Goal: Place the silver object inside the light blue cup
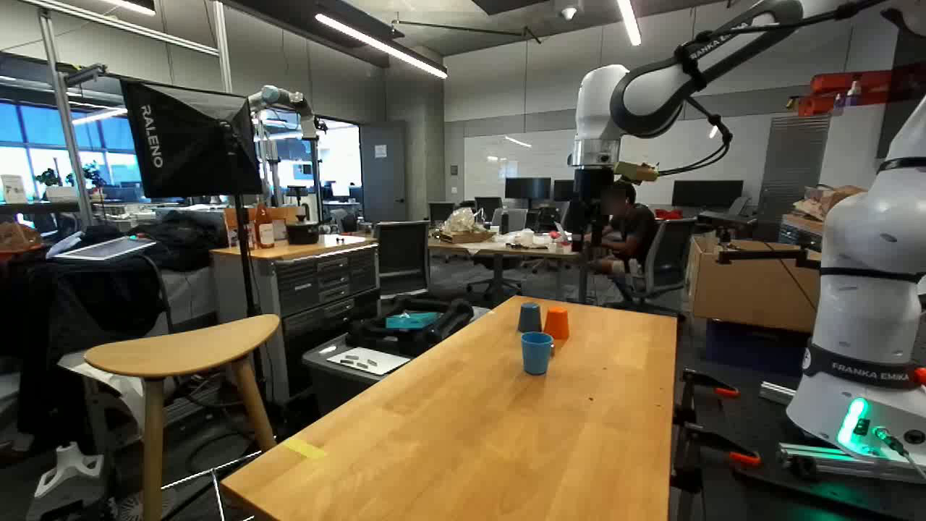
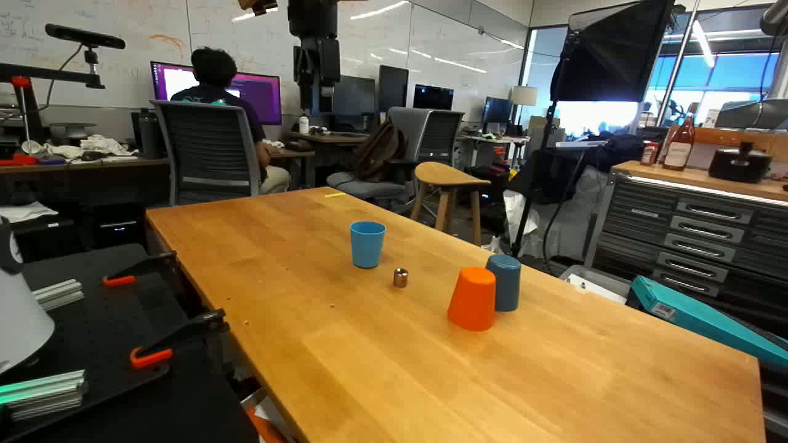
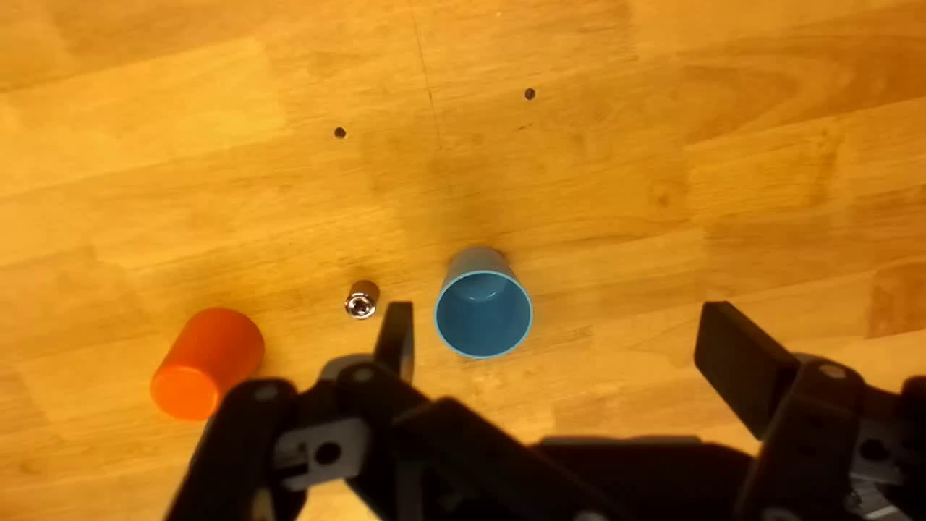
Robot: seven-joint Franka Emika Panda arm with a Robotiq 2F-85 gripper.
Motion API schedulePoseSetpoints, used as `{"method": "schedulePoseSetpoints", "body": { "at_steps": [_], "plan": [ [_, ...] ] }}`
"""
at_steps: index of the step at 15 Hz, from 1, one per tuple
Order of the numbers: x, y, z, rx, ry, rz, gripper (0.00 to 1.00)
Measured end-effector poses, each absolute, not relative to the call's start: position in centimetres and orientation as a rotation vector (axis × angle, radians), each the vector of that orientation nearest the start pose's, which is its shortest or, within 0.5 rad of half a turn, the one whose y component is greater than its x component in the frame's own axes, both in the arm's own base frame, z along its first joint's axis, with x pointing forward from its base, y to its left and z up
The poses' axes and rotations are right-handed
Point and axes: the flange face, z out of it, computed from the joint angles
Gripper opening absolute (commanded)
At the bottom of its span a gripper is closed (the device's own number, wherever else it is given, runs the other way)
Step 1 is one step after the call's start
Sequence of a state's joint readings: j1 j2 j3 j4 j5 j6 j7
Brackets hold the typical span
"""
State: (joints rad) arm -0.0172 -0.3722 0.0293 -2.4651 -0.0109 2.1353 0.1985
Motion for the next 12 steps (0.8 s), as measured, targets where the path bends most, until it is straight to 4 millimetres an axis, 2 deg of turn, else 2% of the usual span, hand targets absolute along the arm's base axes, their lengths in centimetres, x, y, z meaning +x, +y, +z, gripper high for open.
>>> {"method": "schedulePoseSetpoints", "body": {
  "at_steps": [5,9,12],
  "plan": [
    [43.1,0.5,43.9,-3.142,0.287,-0.088,1.0],
    [43.3,0.6,43.4,-3.153,0.297,-0.082,1.0],
    [46.1,0.1,41.5,-3.181,0.357,-0.087,1.0]
  ]
}}
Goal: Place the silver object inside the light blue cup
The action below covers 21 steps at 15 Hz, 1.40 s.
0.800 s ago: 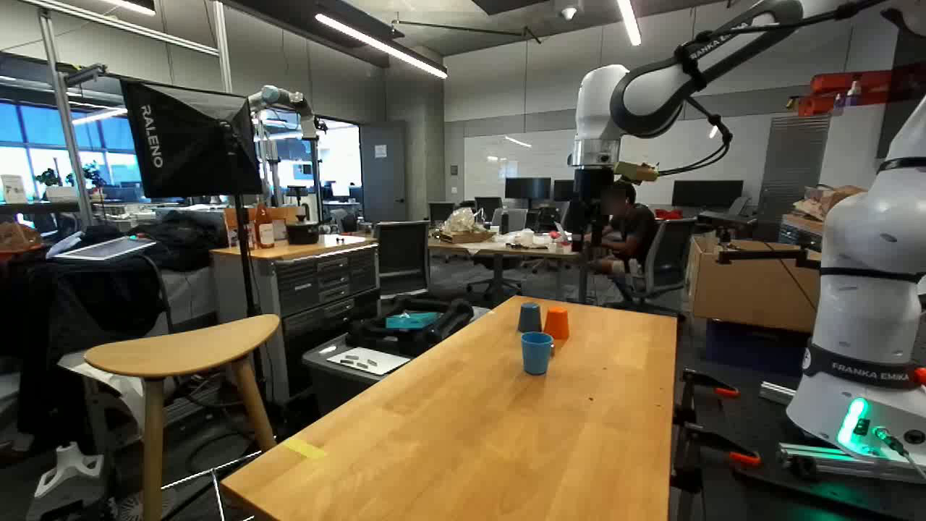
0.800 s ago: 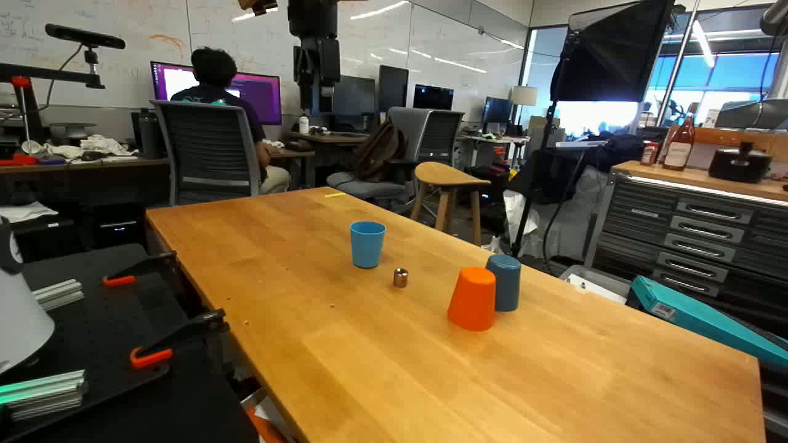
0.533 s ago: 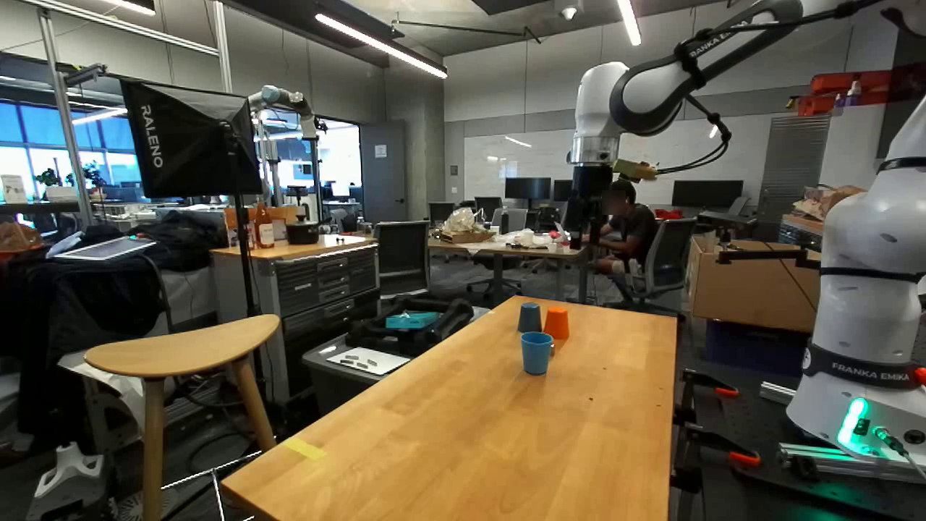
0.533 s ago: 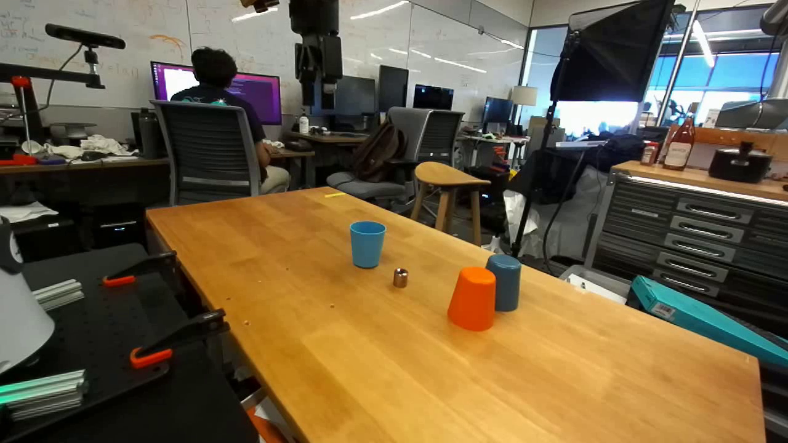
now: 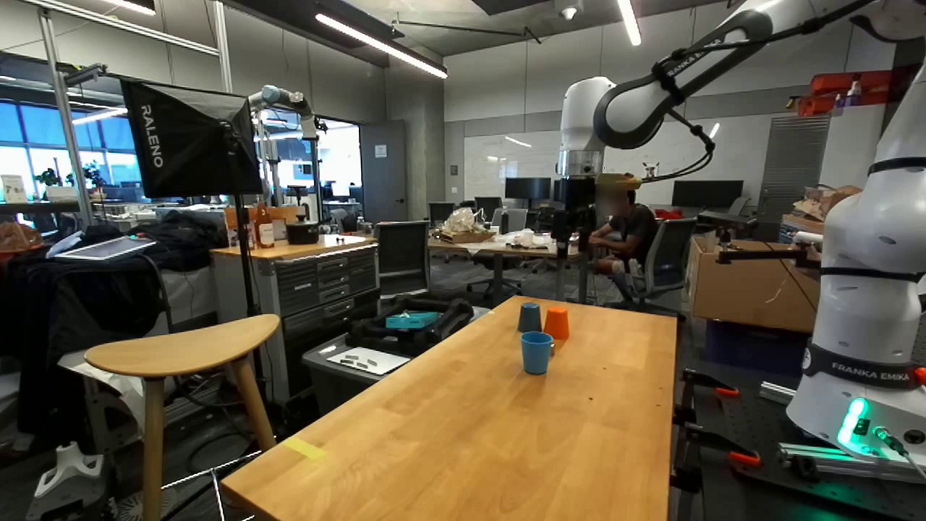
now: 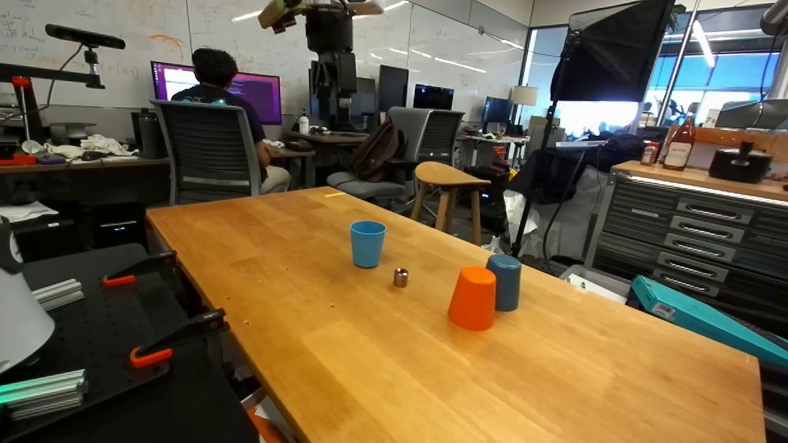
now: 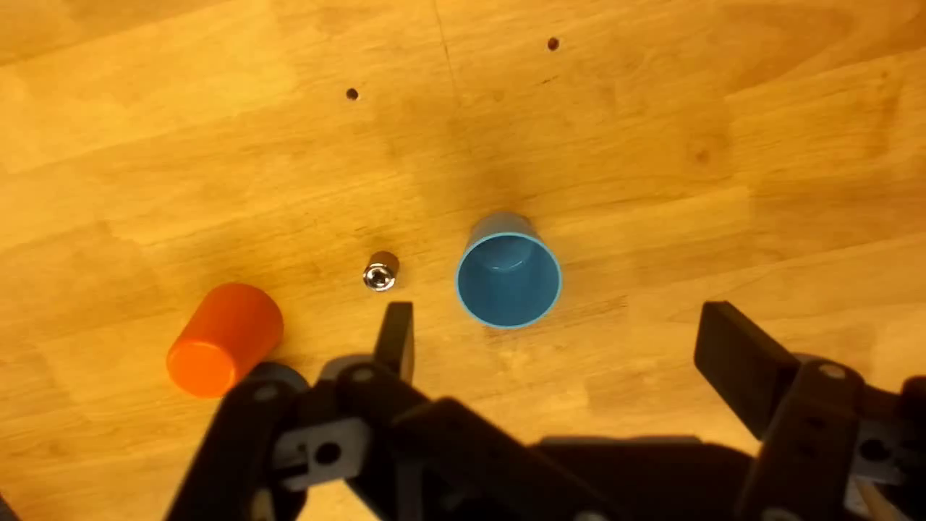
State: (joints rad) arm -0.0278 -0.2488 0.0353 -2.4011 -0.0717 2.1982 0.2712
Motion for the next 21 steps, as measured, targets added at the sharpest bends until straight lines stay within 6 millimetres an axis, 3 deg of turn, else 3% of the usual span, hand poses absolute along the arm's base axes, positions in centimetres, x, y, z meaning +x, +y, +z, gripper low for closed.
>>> {"method": "schedulePoseSetpoints", "body": {
  "at_steps": [5,7,11,17,21],
  "plan": [
    [53.0,-4.0,34.7,-3.204,0.508,-0.017,1.0],
    [54.9,-5.5,31.7,-3.204,0.547,0.052,1.0],
    [54.9,-5.2,30.9,-3.205,0.558,0.08,1.0],
    [56.1,-7.3,23.9,-3.176,0.824,0.221,1.0],
    [57.2,-9.7,21.5,-3.141,0.968,0.257,1.0]
  ]
}}
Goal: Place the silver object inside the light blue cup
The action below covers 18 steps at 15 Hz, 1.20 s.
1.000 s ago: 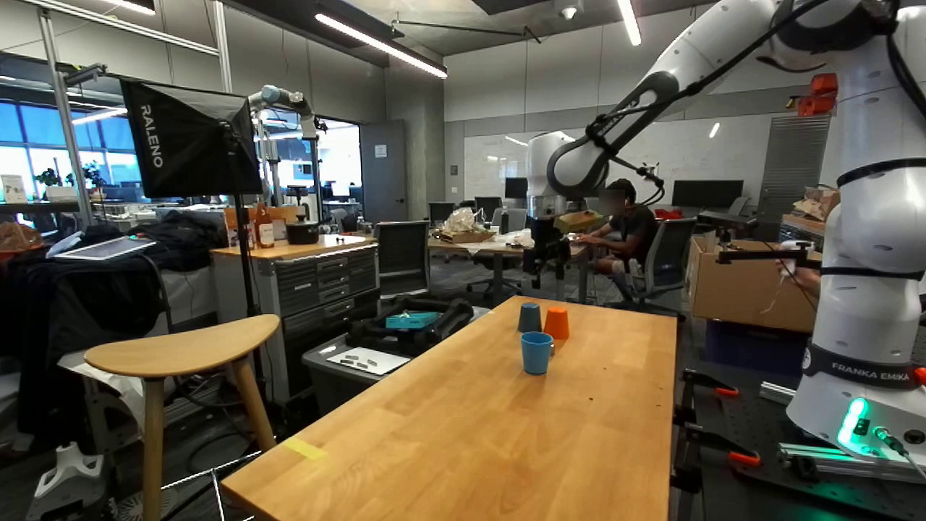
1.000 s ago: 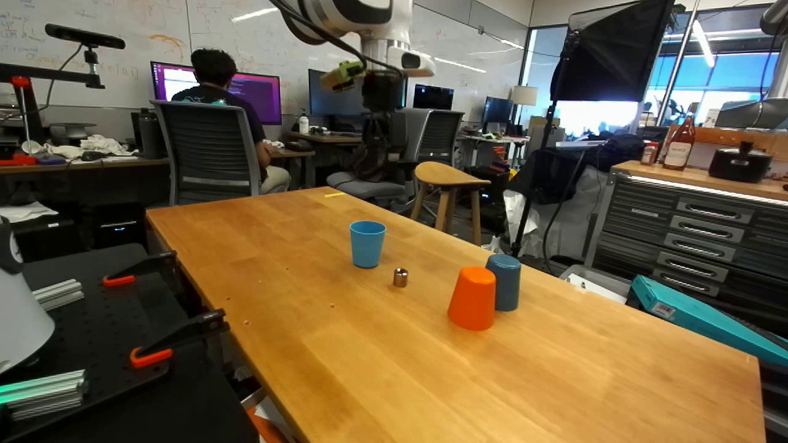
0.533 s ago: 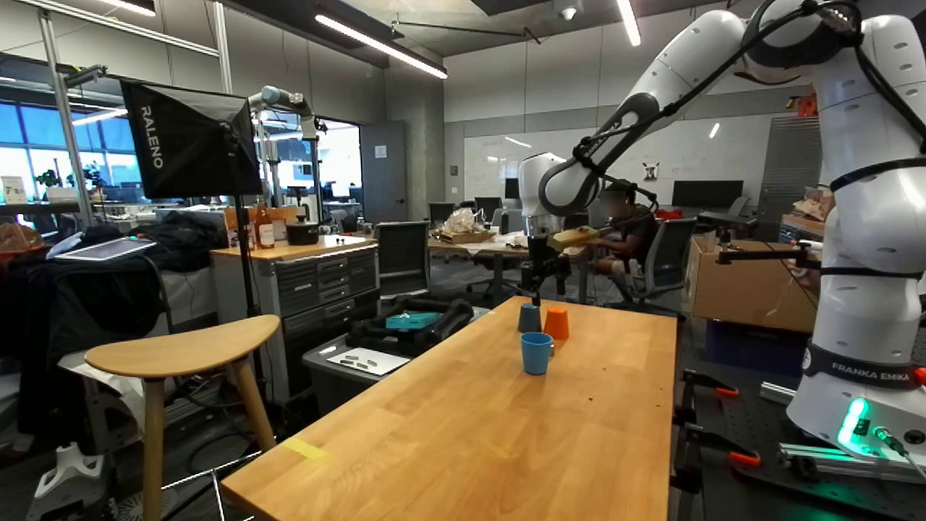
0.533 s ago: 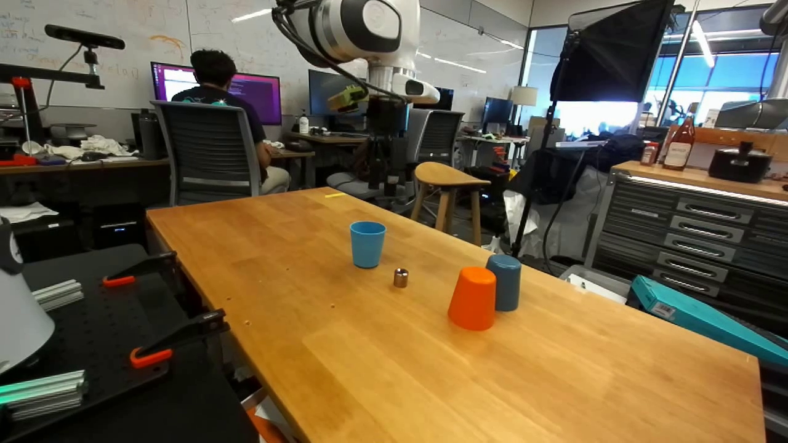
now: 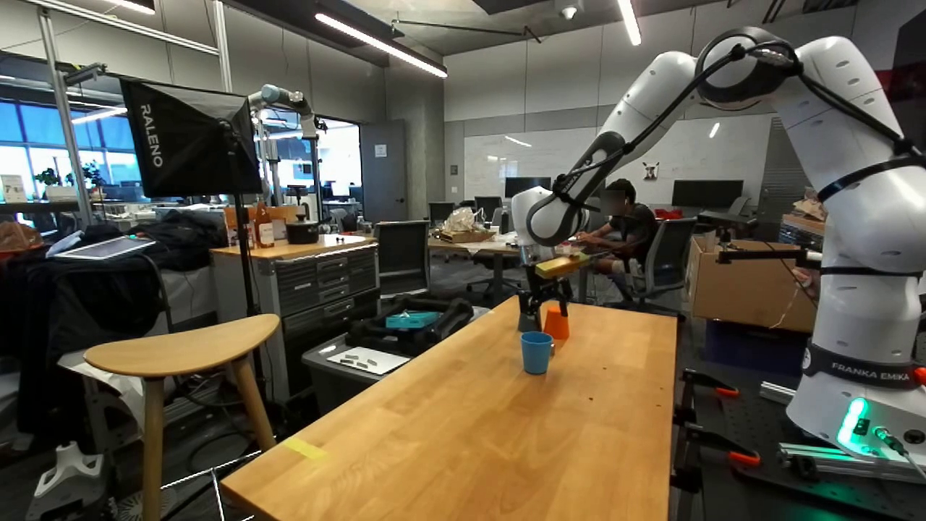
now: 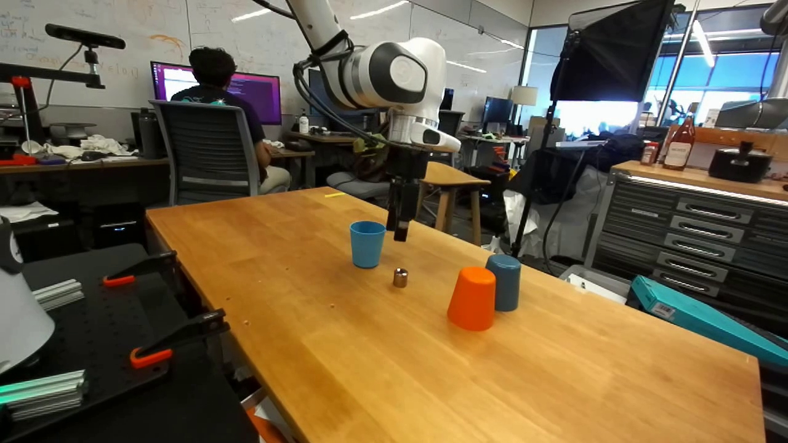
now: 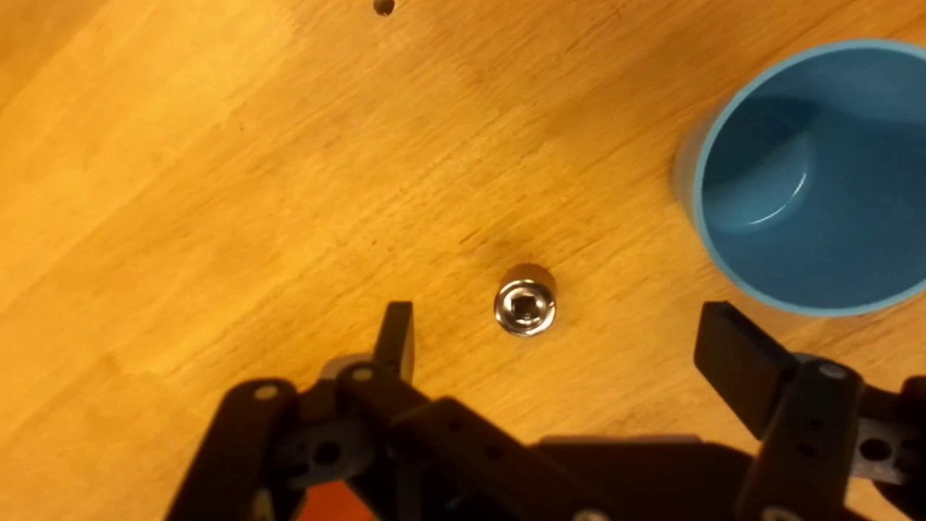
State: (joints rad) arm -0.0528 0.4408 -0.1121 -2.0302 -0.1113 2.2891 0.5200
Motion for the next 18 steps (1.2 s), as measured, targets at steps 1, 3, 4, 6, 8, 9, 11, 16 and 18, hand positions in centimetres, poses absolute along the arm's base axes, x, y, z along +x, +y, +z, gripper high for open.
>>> {"method": "schedulePoseSetpoints", "body": {
  "at_steps": [1,3,4,6,8,9,11,16,18],
  "plan": [
    [57.4,-10.2,21.0,-3.135,0.992,0.264,1.0],
    [57.4,-10.8,19.8,-3.129,1.028,0.289,1.0],
    [57.3,-11.0,19.0,-3.128,1.041,0.306,1.0],
    [57.2,-11.1,17.4,-3.121,1.062,0.326,1.0],
    [57.3,-11.2,16.0,-3.116,1.078,0.294,1.0],
    [57.3,-11.2,15.4,-3.114,1.086,0.276,0.75],
    [57.4,-11.4,14.6,-3.111,1.095,0.247,0.66],
    [57.5,-11.9,13.9,-3.077,1.139,0.202,0.27],
    [57.5,-12.0,13.7,-3.047,1.171,0.208,0.12]
  ]
}}
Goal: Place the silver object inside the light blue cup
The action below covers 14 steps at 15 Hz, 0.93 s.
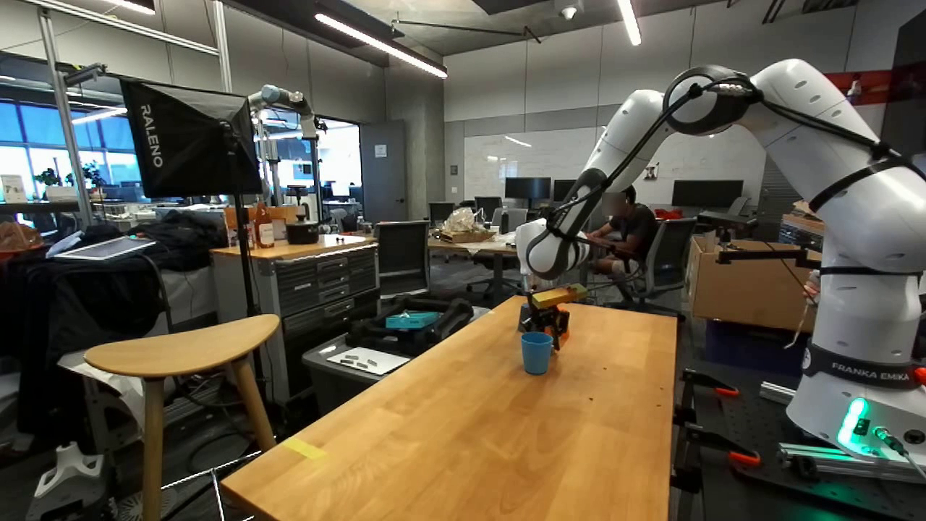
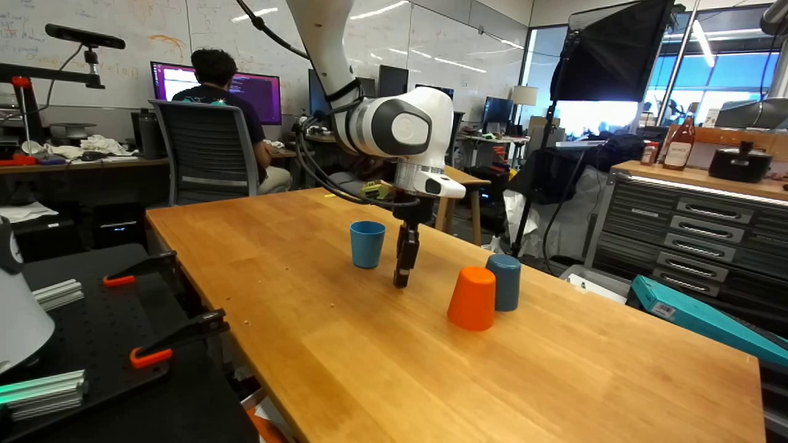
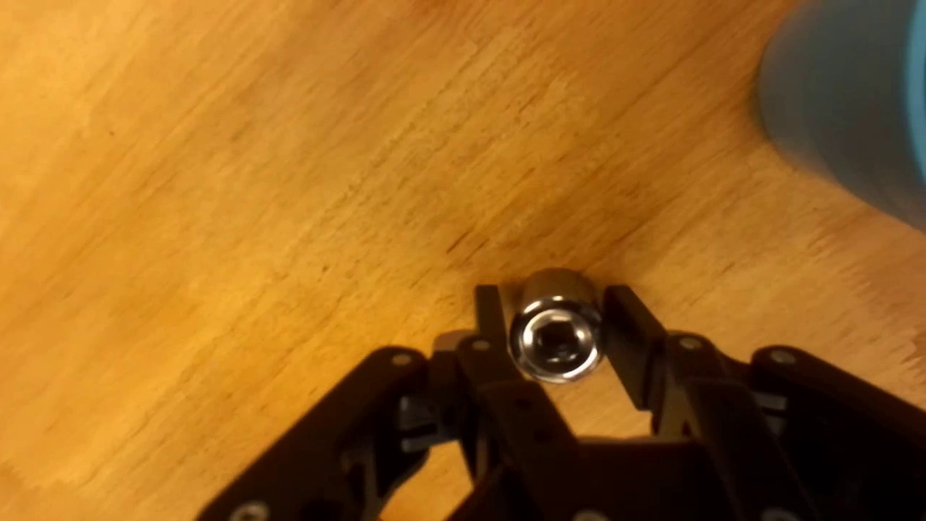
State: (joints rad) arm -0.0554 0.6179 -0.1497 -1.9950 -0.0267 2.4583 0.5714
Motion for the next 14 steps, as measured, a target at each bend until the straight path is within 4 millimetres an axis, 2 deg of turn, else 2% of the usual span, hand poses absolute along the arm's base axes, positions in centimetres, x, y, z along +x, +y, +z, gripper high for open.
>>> {"method": "schedulePoseSetpoints", "body": {
  "at_steps": [4,6,9,12,14],
  "plan": [
    [57.2,-12.8,13.7,-2.983,1.222,0.231,0.15],
    [57.5,-12.9,14.4,-2.972,1.201,0.225,0.15],
    [58.6,-11.9,18.5,-2.982,1.108,0.134,0.15],
    [59.4,-9.5,23.3,-2.98,0.983,0.091,0.14],
    [59.4,-7.7,25.3,-2.965,0.897,0.111,0.14]
  ]
}}
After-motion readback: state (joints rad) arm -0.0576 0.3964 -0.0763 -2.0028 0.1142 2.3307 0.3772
